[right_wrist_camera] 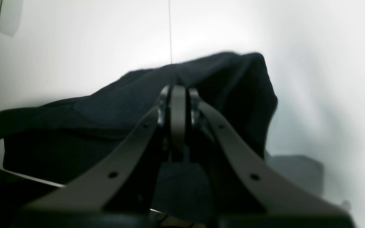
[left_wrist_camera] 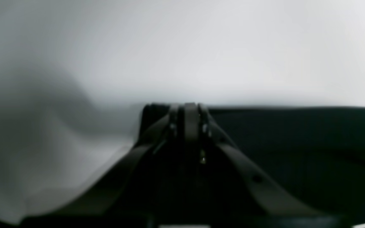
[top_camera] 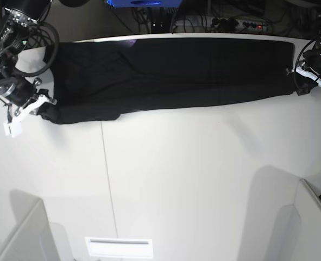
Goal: Fold the T-shirt properly
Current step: 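Carry the hem over onto the shoulder edge with both grippers, then hold the folded edges together and smooth the strip with both grippers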
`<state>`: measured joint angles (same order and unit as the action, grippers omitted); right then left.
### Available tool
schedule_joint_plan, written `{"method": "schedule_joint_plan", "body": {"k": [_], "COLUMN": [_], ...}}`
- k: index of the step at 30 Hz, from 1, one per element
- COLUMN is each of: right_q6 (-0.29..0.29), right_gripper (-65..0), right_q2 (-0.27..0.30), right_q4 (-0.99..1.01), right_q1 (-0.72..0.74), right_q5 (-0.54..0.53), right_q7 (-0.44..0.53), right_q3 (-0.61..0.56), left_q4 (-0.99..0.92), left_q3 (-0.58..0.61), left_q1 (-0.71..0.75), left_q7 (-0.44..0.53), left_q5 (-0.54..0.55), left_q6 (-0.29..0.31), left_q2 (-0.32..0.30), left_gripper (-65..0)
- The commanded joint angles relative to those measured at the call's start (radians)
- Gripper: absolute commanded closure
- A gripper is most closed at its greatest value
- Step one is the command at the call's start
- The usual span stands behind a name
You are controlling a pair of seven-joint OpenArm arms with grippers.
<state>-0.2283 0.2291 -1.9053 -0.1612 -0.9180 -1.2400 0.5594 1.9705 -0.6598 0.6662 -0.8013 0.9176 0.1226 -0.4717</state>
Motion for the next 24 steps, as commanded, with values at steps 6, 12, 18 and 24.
{"method": "schedule_joint_plan", "body": {"k": [6,12,18,24], "right_q6": [-0.009,-0.009,-0.009,-0.006], "right_gripper": [0.0,0.0,0.0,0.0], "right_q2": [-0.007,-0.041,-0.043,-0.038], "right_q4": [-0.041,-0.090,-0.092,-0.092], "right_q1": [-0.048,-0.113,-0.150,-0.173], "right_q5": [-0.017,-0.017,-0.017,-0.118], "right_q7": [-0.011,-0.017,-0.019,-0.020], "right_q3": [0.021,0.024,0.024,0.083], "left_q4": [0.017,0.019,0.017,0.017], "left_q3": [-0.010,-0.010,-0.010,-0.048], "left_q1": [0.014,0.039,0.062,0.062], "left_q7": [0.018,0.018,0.018,0.018], "left_q5": [0.007,0.007,0.007,0.005], "left_q6": [0.002,0.002,0.002,0.002], "left_q2": [-0.015,-0.019,-0.019,-0.017], "left_gripper": [0.0,0.0,0.0,0.0]}}
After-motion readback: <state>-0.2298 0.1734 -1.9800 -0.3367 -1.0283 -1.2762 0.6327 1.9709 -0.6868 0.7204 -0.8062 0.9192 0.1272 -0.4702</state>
